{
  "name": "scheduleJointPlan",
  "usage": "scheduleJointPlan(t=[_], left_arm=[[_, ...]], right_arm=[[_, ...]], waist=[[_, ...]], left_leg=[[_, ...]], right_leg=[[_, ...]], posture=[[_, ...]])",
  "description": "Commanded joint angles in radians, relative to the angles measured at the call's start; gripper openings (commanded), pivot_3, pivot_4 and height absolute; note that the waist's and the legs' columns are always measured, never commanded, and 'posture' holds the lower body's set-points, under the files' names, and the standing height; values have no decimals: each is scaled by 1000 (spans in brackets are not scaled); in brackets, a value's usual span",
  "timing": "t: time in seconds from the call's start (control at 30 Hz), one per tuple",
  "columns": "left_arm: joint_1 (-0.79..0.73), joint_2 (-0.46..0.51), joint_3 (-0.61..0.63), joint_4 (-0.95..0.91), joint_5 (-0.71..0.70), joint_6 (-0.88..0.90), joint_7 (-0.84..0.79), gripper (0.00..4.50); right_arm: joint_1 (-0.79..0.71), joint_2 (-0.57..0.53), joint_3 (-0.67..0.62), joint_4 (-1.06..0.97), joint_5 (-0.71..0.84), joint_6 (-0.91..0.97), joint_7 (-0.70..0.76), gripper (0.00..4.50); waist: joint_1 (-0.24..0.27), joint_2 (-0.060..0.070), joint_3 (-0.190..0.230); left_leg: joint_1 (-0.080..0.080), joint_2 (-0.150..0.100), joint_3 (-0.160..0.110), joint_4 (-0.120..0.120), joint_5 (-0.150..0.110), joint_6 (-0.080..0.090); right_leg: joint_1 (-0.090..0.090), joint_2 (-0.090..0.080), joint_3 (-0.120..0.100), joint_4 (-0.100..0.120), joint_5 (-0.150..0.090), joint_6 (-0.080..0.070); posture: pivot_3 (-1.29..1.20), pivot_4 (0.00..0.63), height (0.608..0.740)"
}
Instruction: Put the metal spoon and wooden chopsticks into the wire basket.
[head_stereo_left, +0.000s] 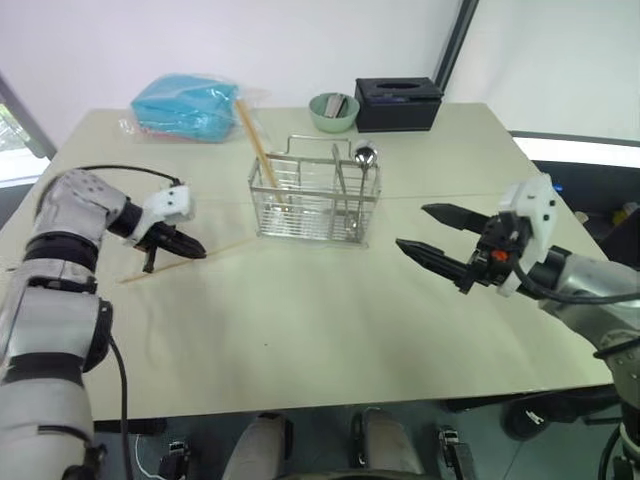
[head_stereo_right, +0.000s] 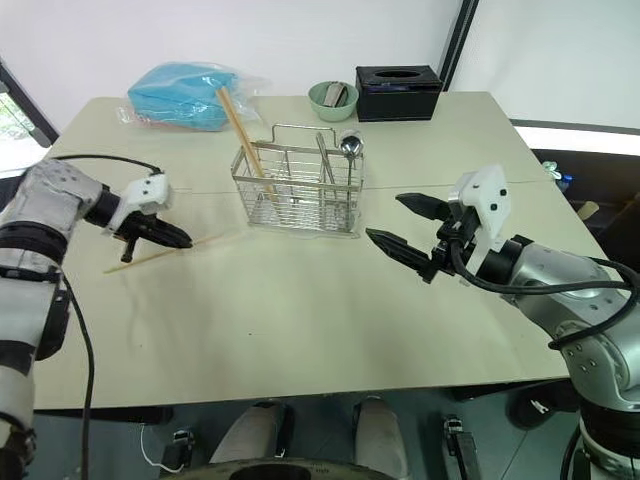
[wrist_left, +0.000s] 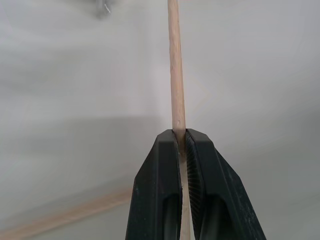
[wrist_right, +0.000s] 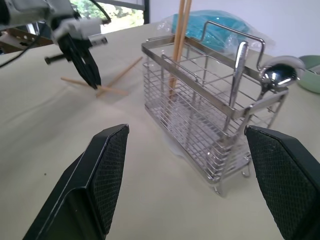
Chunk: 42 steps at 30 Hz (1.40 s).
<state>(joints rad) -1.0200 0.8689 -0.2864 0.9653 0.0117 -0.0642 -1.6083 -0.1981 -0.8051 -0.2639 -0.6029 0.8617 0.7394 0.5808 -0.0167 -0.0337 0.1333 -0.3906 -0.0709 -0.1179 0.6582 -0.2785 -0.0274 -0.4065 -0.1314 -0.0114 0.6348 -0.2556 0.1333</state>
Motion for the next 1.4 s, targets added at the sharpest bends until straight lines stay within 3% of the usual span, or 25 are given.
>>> scheduleJointPlan(t=[0.03, 0.17, 0.33, 0.43, 0.53, 0.6, 0.8, 1.03, 1.4], left_arm=[[97, 156, -27, -340, -272, 204, -6, 48], [252, 365, 19, -631, -481, 345, -6, 48], [362, 494, 158, -811, -650, 415, -6, 48], [225, 374, 254, -793, -730, 568, 92, 48], [44, 158, 321, -702, -737, 637, 344, 48], [-27, 6, 366, -639, -705, 624, 524, 48], [-91, -295, 443, -534, -616, 471, 813, 48], [-150, -441, 464, -378, -550, 358, 903, 48], [-2, -539, 411, -370, -423, 243, 880, 48]], right_arm=[[-17, -7, -13, 0, -13, -25, 24, 3830], [-22, -10, -10, 19, -29, -30, 47, 3830], [-46, -13, -3, 54, -50, -36, 77, 3830], [-73, -6, 7, 72, -60, -36, 84, 3830], [-90, 1, 18, 74, -68, -38, 88, 3830], [-90, 2, 19, 63, -64, -36, 92, 3830], [-88, 3, 18, 49, -61, -32, 85, 3830], [-65, 6, 7, 16, -47, -19, 56, 3830], [-38, -2, -40, -20, -17, 14, 16, 3830]], waist=[[-5, 1, 1], [-5, 2, 1], [10, 6, 4], [22, 7, 4], [40, 5, 3], [35, 2, 0], [18, 3, 0], [9, 3, 0], [10, 3, 0]], left_leg=[[0, 0, 0, 0, 0, 0], [0, 0, 0, -1, 0, 0], [1, 0, 0, 0, 0, 0], [1, 0, -1, 2, 0, 0], [0, -1, -5, 6, 0, 1], [1, -1, -7, 7, 0, 1], [0, -1, -8, 5, 0, 0], [-1, -2, -7, 5, 0, 0], [-1, -2, -7, 5, 0, 0]], right_leg=[[0, 0, 0, 0, 0, 0], [-1, 0, 1, 0, 0, 0], [0, 0, 1, -1, -1, -2], [0, 0, 0, -2, -2, -4], [3, 3, -2, -3, -2, -3], [6, 4, -2, -3, -1, 0], [5, 4, -1, -2, -1, 1], [4, 3, 0, -3, -1, 1], [4, 2, 0, -3, 0, 1]], posture=[[0, 150, 654], [0, 150, 654], [0, 150, 654], [0, 150, 654], [0, 150, 654], [0, 150, 654], [0, 150, 654], [0, 150, 654], [0, 150, 654]])
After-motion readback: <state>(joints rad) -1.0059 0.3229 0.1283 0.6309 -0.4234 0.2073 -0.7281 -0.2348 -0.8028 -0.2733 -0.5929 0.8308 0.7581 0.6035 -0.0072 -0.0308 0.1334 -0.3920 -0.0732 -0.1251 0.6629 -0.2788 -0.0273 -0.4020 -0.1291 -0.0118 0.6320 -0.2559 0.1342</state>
